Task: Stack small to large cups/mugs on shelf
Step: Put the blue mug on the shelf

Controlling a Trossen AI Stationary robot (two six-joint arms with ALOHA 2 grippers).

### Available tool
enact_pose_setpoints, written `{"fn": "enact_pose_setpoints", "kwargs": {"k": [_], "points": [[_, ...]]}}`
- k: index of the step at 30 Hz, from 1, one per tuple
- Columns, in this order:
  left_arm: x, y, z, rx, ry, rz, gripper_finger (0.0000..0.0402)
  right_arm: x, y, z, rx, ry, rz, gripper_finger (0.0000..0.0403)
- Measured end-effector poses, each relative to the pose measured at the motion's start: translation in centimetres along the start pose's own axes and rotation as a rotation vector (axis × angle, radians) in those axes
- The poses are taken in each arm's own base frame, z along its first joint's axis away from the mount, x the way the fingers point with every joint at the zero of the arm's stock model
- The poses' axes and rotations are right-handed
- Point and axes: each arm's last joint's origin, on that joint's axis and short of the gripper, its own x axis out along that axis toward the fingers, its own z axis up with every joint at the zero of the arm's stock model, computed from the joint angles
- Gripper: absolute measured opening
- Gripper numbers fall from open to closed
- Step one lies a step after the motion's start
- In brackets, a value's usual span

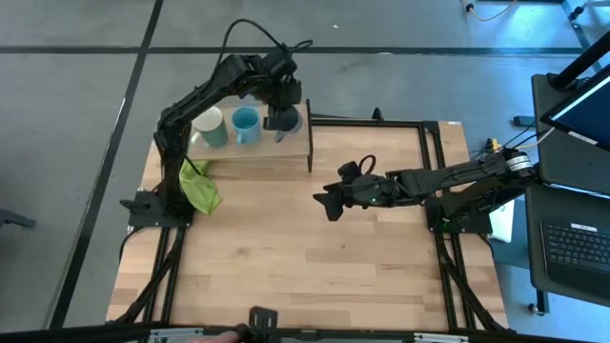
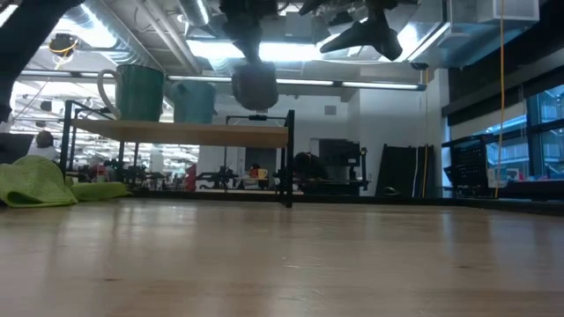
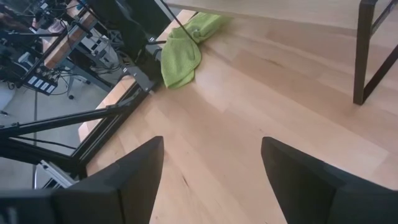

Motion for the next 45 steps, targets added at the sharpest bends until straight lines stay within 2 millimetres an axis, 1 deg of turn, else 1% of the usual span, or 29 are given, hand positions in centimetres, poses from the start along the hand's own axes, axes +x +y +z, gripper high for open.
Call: {"fn": "enact_pose_setpoints", "kwargs": {"k": [4,9,12,21,25,31,45], "points": [[1.0,0.7,-0.3,-0.064,0.034,-0.013,0.0001,0.0,0.1,-0.1,0.005,0.004,0.001,0.0272],[2.2,0.4,-0.5,-0.090,0.064,-0.089,0.0001,-0.1,0.1,-0.2,0.003,0.005,0.003,0.0272],[2.7,0.6,-0.6,-0.098,0.078,-0.099,0.0001,-0.1,0.1,-0.2,0.002,0.005,0.003,0.0272],[2.9,2.2,-2.0,-0.178,0.088,-0.086,0.0001,-0.2,0.3,-0.5,-0.009,0.011,0.010,0.0272],[2.9,2.7,-2.3,-0.204,0.067,-0.091,0.0003,-0.2,0.3,-0.5,-0.009,0.012,0.011,0.0272],[2.9,2.6,-2.3,-0.223,0.044,-0.134,0.0005,-0.2,0.3,-0.5,-0.013,0.011,0.011,0.0272],[2.9,2.6,-2.5,-0.254,0.059,-0.134,0.0008,-0.2,0.3,-0.5,-0.019,0.011,0.012,0.0272]]}}
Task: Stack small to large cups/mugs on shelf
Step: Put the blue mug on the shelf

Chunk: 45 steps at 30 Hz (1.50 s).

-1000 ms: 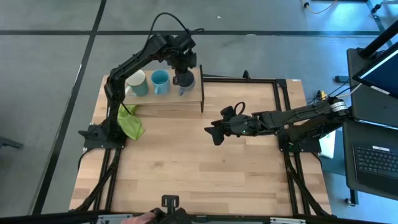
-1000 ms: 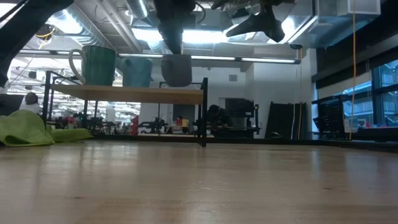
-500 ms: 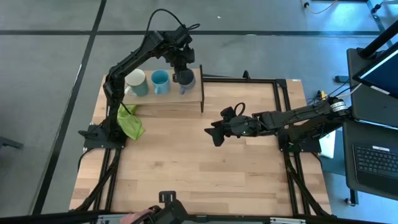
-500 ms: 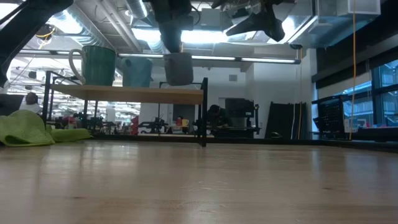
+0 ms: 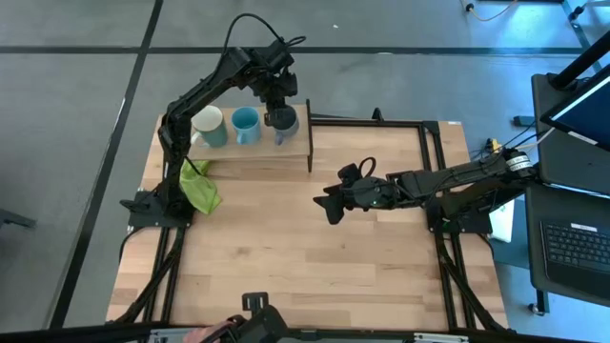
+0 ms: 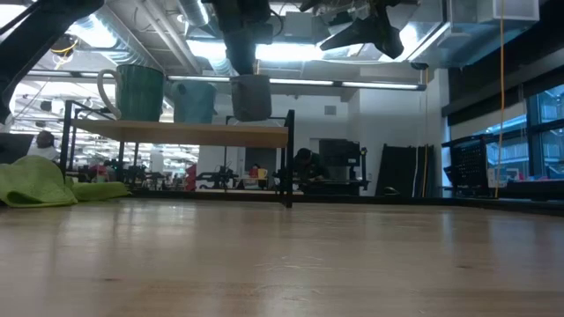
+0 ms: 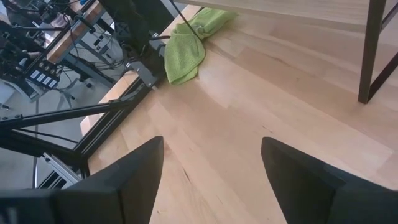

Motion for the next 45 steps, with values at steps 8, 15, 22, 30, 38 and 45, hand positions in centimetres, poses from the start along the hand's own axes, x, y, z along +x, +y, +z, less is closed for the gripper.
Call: {"fn": "enact_pose_setpoints", "kwargs": {"k": [8,15,22,30,38,45], "points": [[1.1,0.1,0.1,-0.011,0.021,-0.021,0.0004,0.0,0.0,0.0,-0.004,0.000,0.000,0.0272],[1.6,0.4,0.3,-0.004,0.028,0.009,0.0008,0.0,0.0,0.0,-0.013,0.003,-0.004,0.0272],[1.5,1.3,-0.5,-0.061,0.031,-0.018,0.0010,0.0,0.0,0.0,-0.030,0.003,-0.004,0.0272],[1.7,1.3,-0.4,-0.082,0.023,-0.039,0.0011,0.0,0.0,0.0,-0.034,0.003,-0.004,0.0272],[3.1,1.3,-0.1,-0.086,0.054,-0.056,0.0024,0.0,0.0,0.0,-0.037,0.004,-0.005,0.0272],[3.0,0.7,0.5,-0.059,0.048,0.002,0.0053,0.0,-0.1,-0.1,-0.040,0.008,-0.009,0.0272]]}}
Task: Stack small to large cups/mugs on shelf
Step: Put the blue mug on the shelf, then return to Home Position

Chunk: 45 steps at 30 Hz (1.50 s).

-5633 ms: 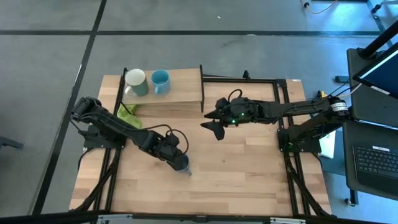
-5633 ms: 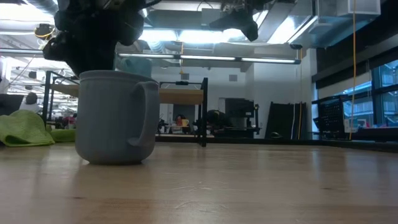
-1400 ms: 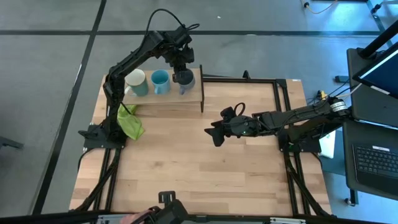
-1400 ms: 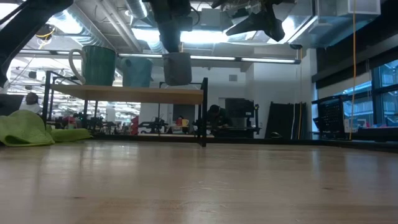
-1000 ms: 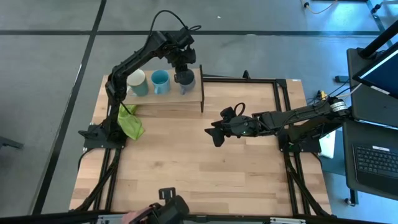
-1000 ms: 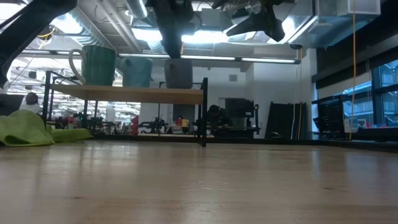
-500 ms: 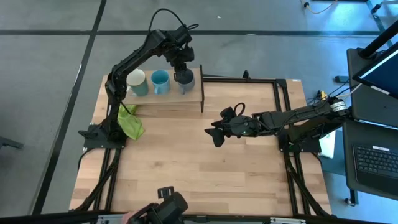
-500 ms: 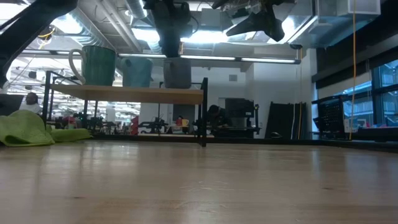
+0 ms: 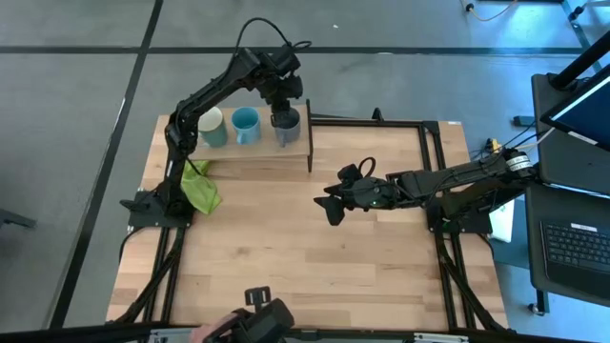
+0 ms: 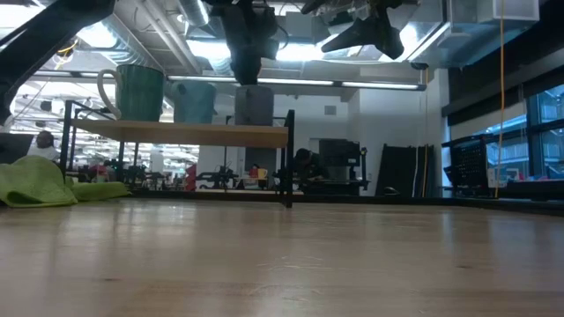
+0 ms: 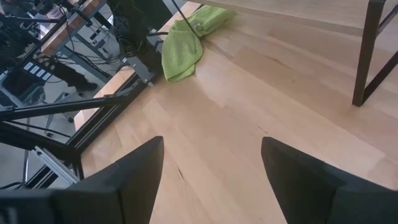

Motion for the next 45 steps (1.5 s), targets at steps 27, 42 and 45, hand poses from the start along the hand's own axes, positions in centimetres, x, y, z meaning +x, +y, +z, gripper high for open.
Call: {"fn": "enact_pose_setpoints", "kwargs": {"k": [27,42,45], "points": [[-18.8,-8.5,-3.6,-0.001,-0.527,0.071,0.0102,-4.6,2.2,8.6,-0.342,-0.273,0.368,0.0272],[-25.9,-17.5,-14.1,-0.128,-0.664,0.005,0.0102,-15.8,0.0,10.3,-0.505,-0.253,0.116,0.0272],[-23.5,-19.3,-15.3,-0.137,-0.701,-0.007,0.0102,-16.1,-0.7,9.1,-0.514,-0.336,0.295,0.0272]]}}
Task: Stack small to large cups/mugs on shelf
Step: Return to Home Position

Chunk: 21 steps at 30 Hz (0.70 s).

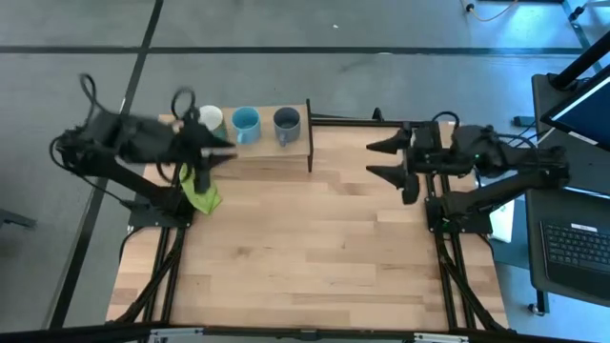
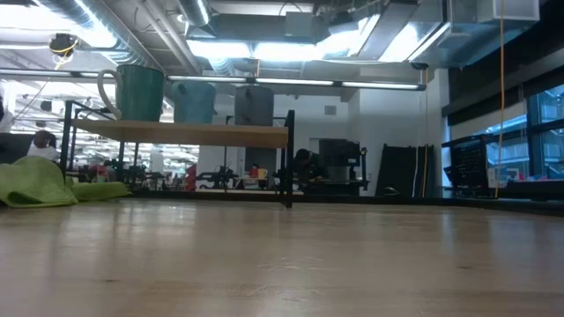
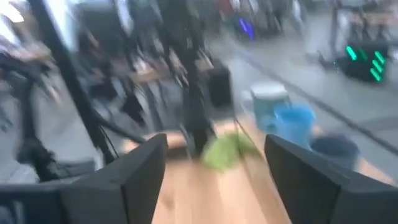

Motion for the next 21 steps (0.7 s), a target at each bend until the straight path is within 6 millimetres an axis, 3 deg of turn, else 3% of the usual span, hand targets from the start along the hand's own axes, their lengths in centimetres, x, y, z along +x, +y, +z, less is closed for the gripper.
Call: {"fn": "enact_pose_setpoints", "kwargs": {"k": [4,10,15,21], "points": [[1.6,-1.6,-4.6,-0.063,-0.081,-0.090,0.0102,-0.9,-0.4,-2.7,-0.010,-0.167,0.145,0.0272],[3.6,-3.0,-10.4,-0.185,-0.208,-0.231,0.0102,-1.7,-0.9,-7.4,0.038,-0.234,0.246,0.0272],[5.4,-4.2,-15.1,-0.252,-0.192,-0.299,0.0102,-1.6,-1.2,-11.3,0.076,-0.159,0.265,0.0272],[8.8,-6.1,-21.3,-0.422,-0.235,-0.365,0.0102,-0.7,-2.5,-17.3,0.208,-0.030,0.117,0.0272]]}}
